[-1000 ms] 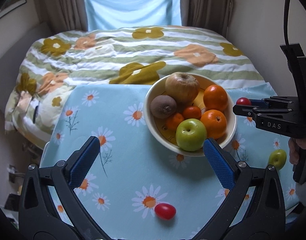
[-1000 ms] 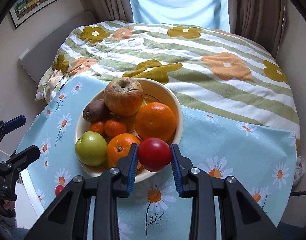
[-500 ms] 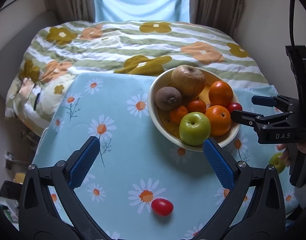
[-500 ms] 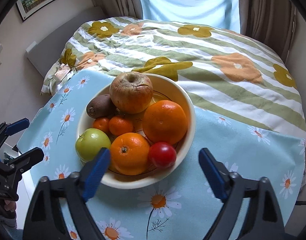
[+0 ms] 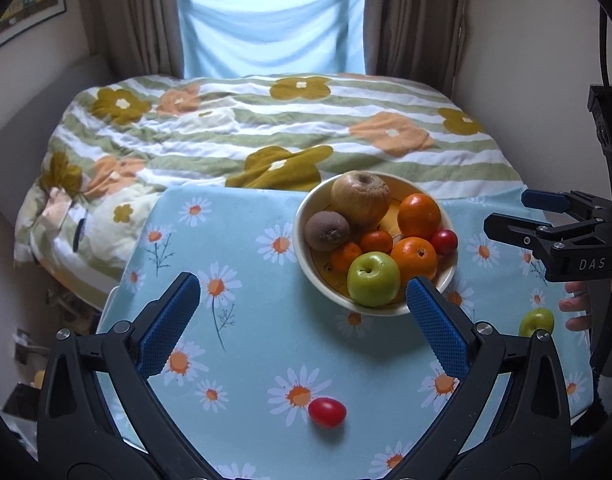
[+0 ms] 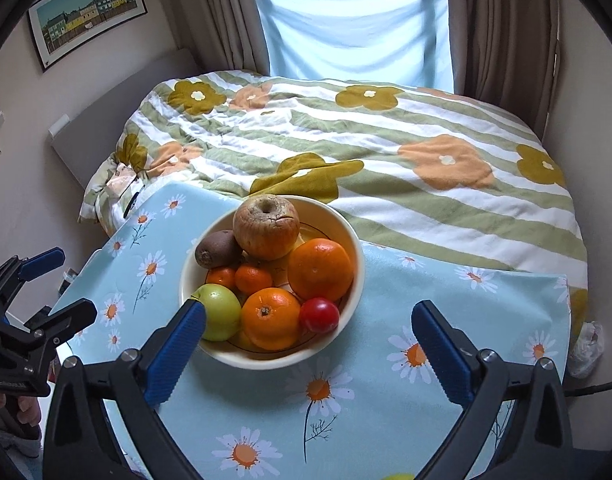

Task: Organize fruits
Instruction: 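Withdraw both tools toward the last tomato and green apple, then grasp the small red tomato with the left tool while the right tool grasps the green apple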

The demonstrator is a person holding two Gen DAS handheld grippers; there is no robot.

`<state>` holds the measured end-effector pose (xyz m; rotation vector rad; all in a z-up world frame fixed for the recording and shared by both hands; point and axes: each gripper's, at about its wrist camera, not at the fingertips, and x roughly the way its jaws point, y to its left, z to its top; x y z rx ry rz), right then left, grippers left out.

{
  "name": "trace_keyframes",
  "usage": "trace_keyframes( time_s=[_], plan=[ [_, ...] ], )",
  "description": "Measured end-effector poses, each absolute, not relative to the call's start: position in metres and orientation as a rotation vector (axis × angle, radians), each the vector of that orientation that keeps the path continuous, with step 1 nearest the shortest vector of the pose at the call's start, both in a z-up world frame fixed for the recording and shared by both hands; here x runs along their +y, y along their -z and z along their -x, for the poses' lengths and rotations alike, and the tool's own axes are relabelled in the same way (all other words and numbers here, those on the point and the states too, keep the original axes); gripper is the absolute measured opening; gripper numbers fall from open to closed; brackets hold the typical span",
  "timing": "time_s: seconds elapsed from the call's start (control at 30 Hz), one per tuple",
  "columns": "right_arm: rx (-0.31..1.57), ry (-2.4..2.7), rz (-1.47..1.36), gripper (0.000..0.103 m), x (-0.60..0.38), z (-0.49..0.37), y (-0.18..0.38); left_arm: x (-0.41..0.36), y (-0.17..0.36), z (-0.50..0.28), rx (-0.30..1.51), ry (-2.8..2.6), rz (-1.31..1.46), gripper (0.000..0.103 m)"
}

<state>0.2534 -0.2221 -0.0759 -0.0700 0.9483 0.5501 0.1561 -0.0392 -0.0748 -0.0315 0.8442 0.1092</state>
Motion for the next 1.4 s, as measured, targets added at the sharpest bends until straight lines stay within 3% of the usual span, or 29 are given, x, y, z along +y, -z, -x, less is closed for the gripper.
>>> trace_keyframes(
  time_s=[0.47, 1.0, 1.07, 1.23, 1.33, 1.4],
  plan=[
    [0.937, -0.408, -0.021, 0.103, -0.257, -0.183, 0.036, -0.024, 0.045, -0.112, 0.813, -0.038, 0.073, 0.103],
    [1.044, -0.144, -0.040, 0.103, -0.299, -0.130, 0.111, -0.025, 0.148, -0.084, 0.963, -0.006, 0.089, 0.103],
    [1.050, -0.134, -0.042, 0.103, -0.300, -0.129, 0.122, -0.030, 0.161, -0.085, 0.984, -0.002, 0.075, 0.089],
    [1.063, -0.125, -0.035, 0.103, -0.302, -0.128, 0.144, -0.045, 0.183, -0.088, 1.007, 0.017, 0.032, 0.086],
    [1.078, -0.128, -0.028, 0.103, -0.304, -0.128, 0.155, -0.055, 0.192, -0.091, 1.023, 0.032, -0.009, 0.073],
    [1.088, -0.124, -0.027, 0.102, -0.305, -0.129, 0.160, -0.058, 0.198, -0.094, 1.040, 0.039, -0.022, 0.071]
  ],
)
